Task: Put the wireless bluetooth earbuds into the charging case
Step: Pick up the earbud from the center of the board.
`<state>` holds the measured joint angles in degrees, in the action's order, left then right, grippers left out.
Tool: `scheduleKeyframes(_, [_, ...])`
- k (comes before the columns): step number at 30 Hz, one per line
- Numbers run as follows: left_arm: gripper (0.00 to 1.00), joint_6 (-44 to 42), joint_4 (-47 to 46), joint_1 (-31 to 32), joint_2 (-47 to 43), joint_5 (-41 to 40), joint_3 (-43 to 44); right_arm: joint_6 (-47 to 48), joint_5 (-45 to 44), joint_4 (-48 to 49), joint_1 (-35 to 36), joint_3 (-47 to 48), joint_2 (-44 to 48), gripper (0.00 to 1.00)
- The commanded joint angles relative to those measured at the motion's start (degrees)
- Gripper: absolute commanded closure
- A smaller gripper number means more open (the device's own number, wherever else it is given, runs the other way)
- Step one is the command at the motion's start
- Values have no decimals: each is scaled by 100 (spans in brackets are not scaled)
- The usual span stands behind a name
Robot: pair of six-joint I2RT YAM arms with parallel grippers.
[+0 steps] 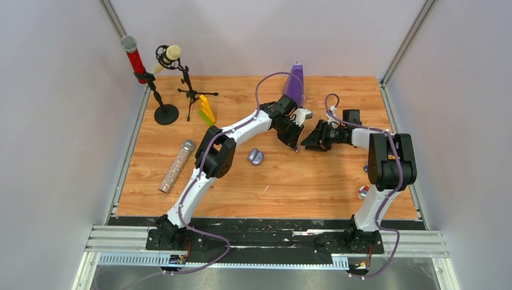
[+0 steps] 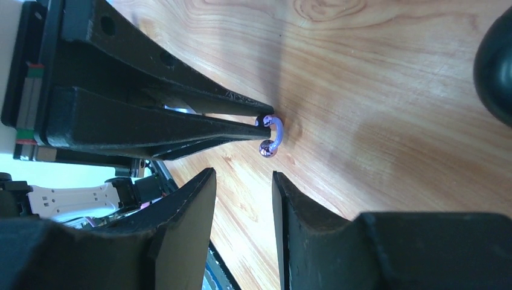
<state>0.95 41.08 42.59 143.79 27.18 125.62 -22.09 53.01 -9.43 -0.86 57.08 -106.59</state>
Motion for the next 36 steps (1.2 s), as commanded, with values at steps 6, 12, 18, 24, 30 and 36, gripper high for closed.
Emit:
scheduleKeyframes(6, [79, -370, 29, -14, -561, 237, -134, 131, 205, -172, 12, 452, -341, 59])
scheduleKeyframes(12, [79, -405, -81, -14, -686, 357, -310, 195, 315, -336, 7, 600, -568, 60])
scheduleKeyframes(18, [79, -373, -111, -7, -731, 466, -319, 205, 518, -388, 8, 668, -716, 67])
scheduleKeyframes(24, [79, -367, -118, 19, -798, 529, -319, 163, 685, -385, 8, 690, -830, 68])
scheduleKeyframes(30, [79, -391, -107, 54, -834, 514, -349, 136, 792, -384, 16, 690, -850, 72])
scheduleKeyframes(36, [79, -424, -100, 89, -826, 490, -346, 109, 875, -390, 18, 699, -886, 72])
